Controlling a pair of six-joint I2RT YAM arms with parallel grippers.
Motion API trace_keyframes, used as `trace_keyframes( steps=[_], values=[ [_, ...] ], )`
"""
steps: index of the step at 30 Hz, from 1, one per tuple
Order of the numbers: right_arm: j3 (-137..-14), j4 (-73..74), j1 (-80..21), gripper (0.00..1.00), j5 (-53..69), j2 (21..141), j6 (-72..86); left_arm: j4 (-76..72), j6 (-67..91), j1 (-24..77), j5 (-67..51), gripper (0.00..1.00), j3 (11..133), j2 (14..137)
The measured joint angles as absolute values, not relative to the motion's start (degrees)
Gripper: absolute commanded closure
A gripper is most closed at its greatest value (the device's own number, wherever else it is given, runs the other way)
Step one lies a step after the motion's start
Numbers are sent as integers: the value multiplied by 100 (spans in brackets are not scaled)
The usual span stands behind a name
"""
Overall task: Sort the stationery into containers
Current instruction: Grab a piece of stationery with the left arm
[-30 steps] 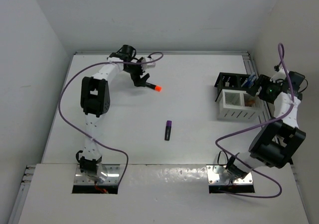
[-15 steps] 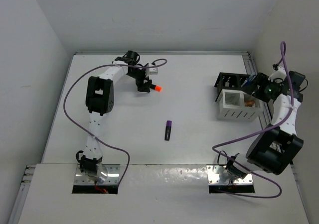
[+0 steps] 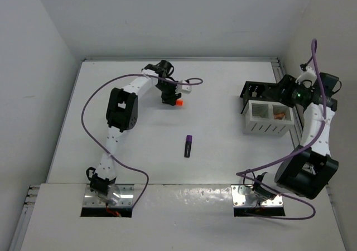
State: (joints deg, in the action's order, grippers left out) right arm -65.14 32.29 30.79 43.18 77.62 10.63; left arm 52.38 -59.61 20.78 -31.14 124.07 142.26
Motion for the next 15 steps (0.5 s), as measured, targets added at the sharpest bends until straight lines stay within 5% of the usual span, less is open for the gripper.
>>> trace_keyframes(
  steps=[3, 10, 15],
  values=[
    [-6582, 3229, 3009, 36, 4383, 7730, 1098, 5570, -6165, 2185, -3129, 78, 12409, 14221],
    [-6495, 3179, 2473, 31, 4392, 7282, 1256, 5148, -5870, 2185, -3374, 89, 10737, 13268],
    [-5817, 2698, 1483, 26, 4187, 6514, 1824, 4303, -4228, 2209, -3404, 97, 9238, 12173]
  ],
)
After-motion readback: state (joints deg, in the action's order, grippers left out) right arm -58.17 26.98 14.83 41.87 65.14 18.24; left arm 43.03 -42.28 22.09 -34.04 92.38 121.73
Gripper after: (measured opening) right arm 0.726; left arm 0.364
